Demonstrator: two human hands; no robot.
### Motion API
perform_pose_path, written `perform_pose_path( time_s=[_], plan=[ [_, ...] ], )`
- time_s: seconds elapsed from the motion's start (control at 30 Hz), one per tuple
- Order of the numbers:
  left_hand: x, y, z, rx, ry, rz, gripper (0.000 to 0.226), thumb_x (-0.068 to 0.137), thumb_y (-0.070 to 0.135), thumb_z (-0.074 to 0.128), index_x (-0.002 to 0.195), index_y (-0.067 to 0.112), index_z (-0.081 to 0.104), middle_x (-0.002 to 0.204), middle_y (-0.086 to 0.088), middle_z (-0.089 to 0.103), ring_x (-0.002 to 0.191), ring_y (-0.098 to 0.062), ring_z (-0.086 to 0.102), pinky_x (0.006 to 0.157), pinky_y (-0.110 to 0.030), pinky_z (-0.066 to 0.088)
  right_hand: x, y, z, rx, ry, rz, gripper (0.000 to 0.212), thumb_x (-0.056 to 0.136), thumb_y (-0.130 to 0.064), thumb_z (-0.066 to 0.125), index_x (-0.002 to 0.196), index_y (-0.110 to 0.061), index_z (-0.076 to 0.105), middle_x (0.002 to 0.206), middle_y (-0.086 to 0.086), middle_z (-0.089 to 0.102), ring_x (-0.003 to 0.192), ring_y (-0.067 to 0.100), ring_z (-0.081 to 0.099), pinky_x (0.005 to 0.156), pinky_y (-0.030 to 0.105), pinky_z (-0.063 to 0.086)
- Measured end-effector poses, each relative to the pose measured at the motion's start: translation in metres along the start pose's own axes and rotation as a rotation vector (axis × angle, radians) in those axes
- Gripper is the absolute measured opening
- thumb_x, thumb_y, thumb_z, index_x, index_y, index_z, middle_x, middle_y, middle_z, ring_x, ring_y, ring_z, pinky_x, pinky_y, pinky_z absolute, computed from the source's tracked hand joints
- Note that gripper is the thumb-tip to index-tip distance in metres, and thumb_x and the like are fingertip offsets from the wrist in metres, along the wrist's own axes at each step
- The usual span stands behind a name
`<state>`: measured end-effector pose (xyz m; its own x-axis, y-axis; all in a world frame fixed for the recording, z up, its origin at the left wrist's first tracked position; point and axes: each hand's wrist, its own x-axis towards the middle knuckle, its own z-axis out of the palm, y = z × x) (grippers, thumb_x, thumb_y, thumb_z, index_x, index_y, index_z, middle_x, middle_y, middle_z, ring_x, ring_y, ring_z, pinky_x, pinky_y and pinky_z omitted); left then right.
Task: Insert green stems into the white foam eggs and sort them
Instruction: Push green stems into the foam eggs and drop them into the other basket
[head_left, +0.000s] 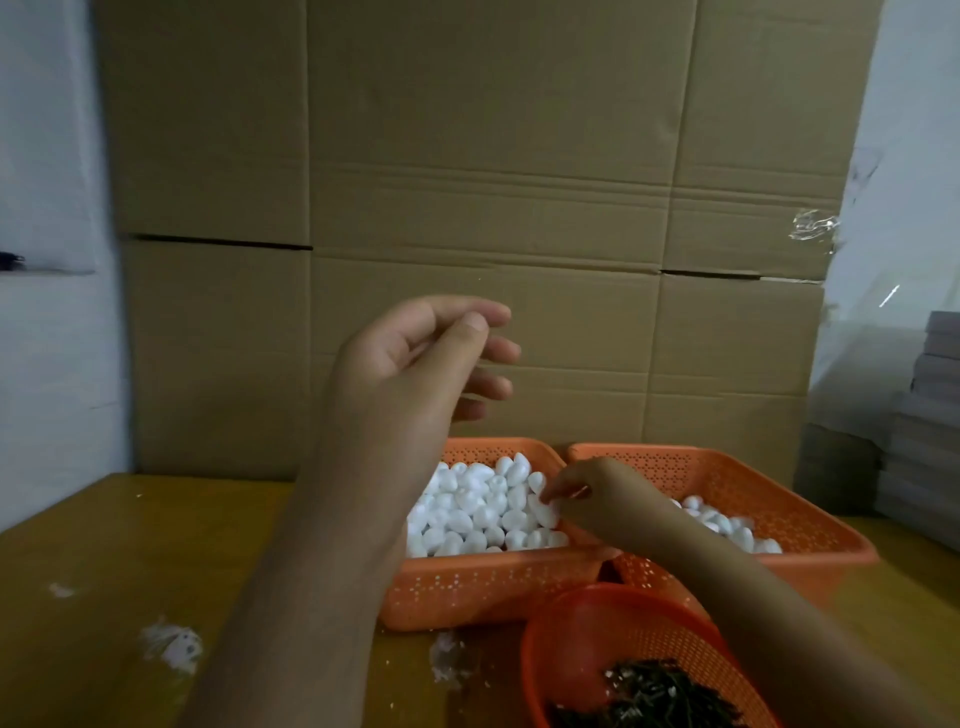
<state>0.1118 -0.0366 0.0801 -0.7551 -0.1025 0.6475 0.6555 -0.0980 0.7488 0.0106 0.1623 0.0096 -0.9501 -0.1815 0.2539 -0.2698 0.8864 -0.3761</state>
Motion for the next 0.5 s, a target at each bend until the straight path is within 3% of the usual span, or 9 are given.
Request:
perform_pose_path(
  time_s=[0.1,0.2,0.33,0.43,0.5],
  plan=[
    [0.002,0.005,-0.004,-0.140,0.017,-0.037,0.027,0.097,0.009,0.050,0.086,0.020,0.072,0.071,0.002,0.071,0.058,-0.007,0.063,0.054,-0.017,0.051,0.031,-0.006,0.012,-0.237,-0.249,0.051,0.030,0.092,-0.012,0.054,0.118,-0.016,0.068,0.117,0.002,0.068,0.104,0.017,0.062,0.087,0.026,0.049],
    [0.003,0.004,-0.006,-0.155,0.023,-0.045,0.028,0.097,0.010,0.049,0.084,0.021,0.072,0.070,0.003,0.071,0.058,-0.007,0.062,0.053,-0.016,0.050,0.049,-0.010,0.029,-0.420,-0.429,0.116,0.046,0.092,-0.009,0.055,0.138,-0.005,0.048,0.135,0.011,0.055,0.108,0.020,0.058,0.087,0.028,0.046],
    [0.002,0.003,-0.005,-0.102,0.018,-0.035,0.029,0.097,0.009,0.050,0.083,0.022,0.072,0.069,0.003,0.071,0.058,-0.007,0.062,0.053,-0.017,0.050,0.063,-0.019,0.042,-0.487,-0.473,0.197,0.054,0.089,-0.008,0.062,0.138,0.004,0.041,0.139,0.017,0.047,0.094,0.022,0.057,0.078,0.028,0.046],
    [0.002,0.002,-0.004,-0.030,0.006,-0.030,0.029,0.097,0.010,0.050,0.082,0.024,0.072,0.071,0.004,0.071,0.059,-0.006,0.063,0.054,-0.016,0.050,0.066,-0.022,0.047,-0.501,-0.466,0.237,0.067,0.088,-0.011,0.064,0.144,0.002,0.029,0.147,0.017,0.036,0.122,0.029,0.051,0.084,0.030,0.044],
    [0.003,0.001,-0.003,0.020,-0.015,-0.029,0.028,0.096,0.011,0.051,0.082,0.024,0.071,0.071,0.005,0.071,0.059,-0.005,0.063,0.055,-0.016,0.050,0.067,-0.024,0.048,-0.546,-0.494,0.204,0.058,0.092,-0.012,0.061,0.143,-0.002,0.036,0.147,0.012,0.037,0.130,0.028,0.043,0.083,0.029,0.042]
  ],
)
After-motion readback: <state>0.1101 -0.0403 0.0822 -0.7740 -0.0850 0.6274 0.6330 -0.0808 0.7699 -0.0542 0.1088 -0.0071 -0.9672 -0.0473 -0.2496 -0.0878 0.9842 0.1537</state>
